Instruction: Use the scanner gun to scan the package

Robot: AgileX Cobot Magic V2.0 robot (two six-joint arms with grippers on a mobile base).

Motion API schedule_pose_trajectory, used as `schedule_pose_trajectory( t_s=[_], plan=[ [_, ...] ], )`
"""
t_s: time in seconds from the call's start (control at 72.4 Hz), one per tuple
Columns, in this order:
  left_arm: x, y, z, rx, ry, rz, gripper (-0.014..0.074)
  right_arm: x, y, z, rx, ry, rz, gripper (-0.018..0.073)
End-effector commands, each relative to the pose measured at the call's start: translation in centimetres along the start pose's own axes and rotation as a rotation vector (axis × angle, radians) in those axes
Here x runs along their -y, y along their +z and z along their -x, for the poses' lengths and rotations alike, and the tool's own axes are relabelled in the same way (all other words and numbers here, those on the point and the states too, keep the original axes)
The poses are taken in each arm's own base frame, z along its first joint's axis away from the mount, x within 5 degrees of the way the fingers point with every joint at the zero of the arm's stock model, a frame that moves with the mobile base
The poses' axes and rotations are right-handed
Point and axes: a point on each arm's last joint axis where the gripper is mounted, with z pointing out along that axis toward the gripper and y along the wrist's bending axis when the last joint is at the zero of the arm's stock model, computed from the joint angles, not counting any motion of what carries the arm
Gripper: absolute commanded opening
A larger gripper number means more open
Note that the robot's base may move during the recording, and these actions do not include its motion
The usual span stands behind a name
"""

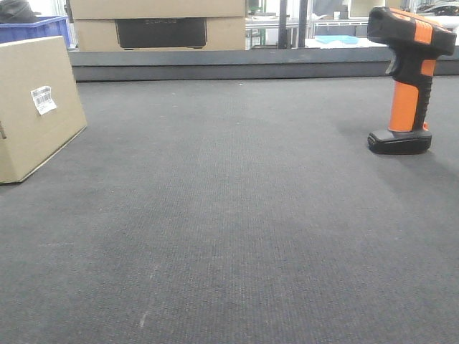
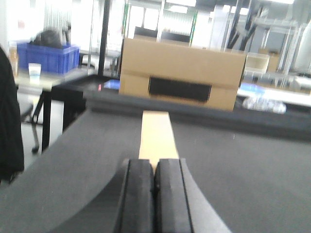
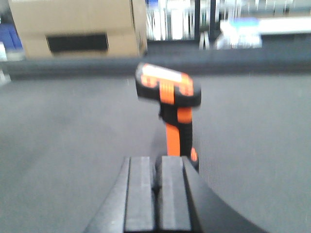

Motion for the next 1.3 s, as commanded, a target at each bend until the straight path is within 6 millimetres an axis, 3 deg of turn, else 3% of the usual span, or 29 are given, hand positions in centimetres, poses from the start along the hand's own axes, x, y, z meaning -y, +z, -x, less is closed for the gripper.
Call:
schedule_pose_trajectory(
  t_s=[0.0,0.138,0.345,1.188,1.284],
  plan=[
    [0.0,-0.7,0.4,0.042,-0.002,-0.004,-0.0111,-0.1,-0.8,0.5,0.056,-0.008,0.006,-0.0168],
    [0.0,-1.6,0.1,0.002,-0.002,0.007,-0.0111,-0.1,-1.8,0.9,0.113,-0.009,0.014,-0.0168],
    [0.0,-2.9,0.7,-0.012,-0.002,0.016,-0.0111,-0.3,-3.0,1.5,0.045,-0.011,0.019,-0.0168],
    [0.0,-3.1,0.8,0.003,-0.002,0.014,-0.0111,-0.3,-3.0,1.5,0.047,-0.013,0.018,-0.0168],
    [0.0,-3.1,0.8,0.003,-0.002,0.014,-0.0111,-0.1,-3.1,1.0,0.071,-0.163,-0.009,-0.0168]
  ],
)
